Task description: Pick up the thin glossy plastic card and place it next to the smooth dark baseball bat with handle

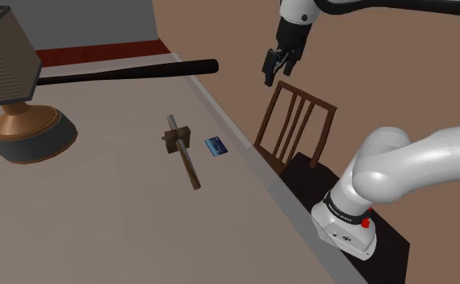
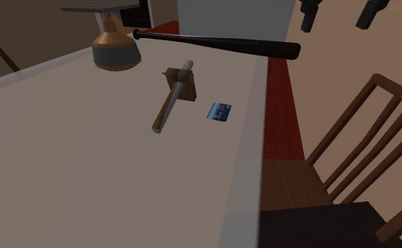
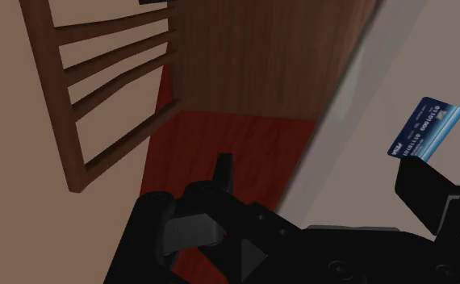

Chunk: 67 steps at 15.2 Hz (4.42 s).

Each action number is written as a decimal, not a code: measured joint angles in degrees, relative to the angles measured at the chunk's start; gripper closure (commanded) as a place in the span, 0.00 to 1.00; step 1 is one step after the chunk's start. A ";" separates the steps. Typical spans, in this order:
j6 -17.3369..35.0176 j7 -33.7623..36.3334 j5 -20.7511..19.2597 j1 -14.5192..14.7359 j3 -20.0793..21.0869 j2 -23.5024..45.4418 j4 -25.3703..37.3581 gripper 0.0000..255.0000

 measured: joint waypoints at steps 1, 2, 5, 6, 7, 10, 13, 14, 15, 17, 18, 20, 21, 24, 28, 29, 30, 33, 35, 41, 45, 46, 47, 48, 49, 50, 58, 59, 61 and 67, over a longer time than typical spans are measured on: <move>0.00 0.00 0.00 0.00 0.00 0.00 0.00 0.00; 1.08 0.82 0.17 0.04 0.54 -0.59 -1.11 0.00; 7.83 5.69 1.20 0.35 3.90 -2.98 -7.14 0.00; 10.57 7.66 1.59 0.46 5.35 -3.24 -9.00 0.00; 13.06 9.66 1.97 0.57 6.82 -3.59 -10.57 0.00; 20.75 15.65 2.69 0.59 11.33 -4.33 -15.43 0.00; 29.81 22.71 3.02 -0.02 17.15 -2.22 -18.91 0.00; 33.08 24.96 2.76 -0.69 18.97 -1.18 -20.07 0.00; 36.20 27.61 2.41 -1.52 21.32 0.42 -20.40 0.00; 42.16 33.44 1.34 -3.61 26.42 3.16 -21.30 0.00; 45.18 36.64 0.37 -5.35 29.42 5.07 -21.26 0.00; 50.17 43.51 -2.05 -9.49 35.93 8.02 -20.82 0.00; 52.54 46.23 -3.46 -11.88 38.57 9.27 -20.75 0.00; 56.33 49.81 -5.94 -16.20 42.62 12.04 -20.33 0.00; 59.95 52.31 -8.75 -20.90 46.27 15.08 -20.16 0.00; 60.75 52.68 -9.27 -21.74 46.83 15.53 -20.37 0.00; 61.17 52.86 -9.64 -22.37 47.19 15.90 -20.32 0.00; 61.53 53.11 -9.96 -22.90 47.58 16.20 -20.28 0.00; 61.57 53.13 -10.00 -22.96 47.62 16.23 -20.27 0.00; 61.58 53.13 -10.00 -22.96 47.62 16.23 -20.26 1.00; 61.57 53.12 -9.99 -22.94 47.60 16.22 -20.26 1.00; 61.58 53.14 -10.00 -22.97 47.62 16.23 -20.26 1.00; 61.18 52.79 -9.74 -22.54 47.17 16.04 -20.11 1.00; 60.54 52.24 -9.30 -21.82 46.44 15.69 -19.92 1.00; 59.81 51.66 -8.82 -21.04 45.68 15.27 -19.71 1.00; 59.07 50.90 -8.29 -20.19 44.71 14.79 -19.56 1.00; 52.45 46.51 -5.28 -15.77 39.68 11.82 -16.39 1.00; 51.82 45.97 -5.06 -15.45 39.12 11.53 -16.06 1.00; 49.96 44.99 -4.34 -14.43 38.02 10.58 -15.22 1.00; 45.37 42.37 -3.19 -12.93 35.41 8.96 -12.30 1.00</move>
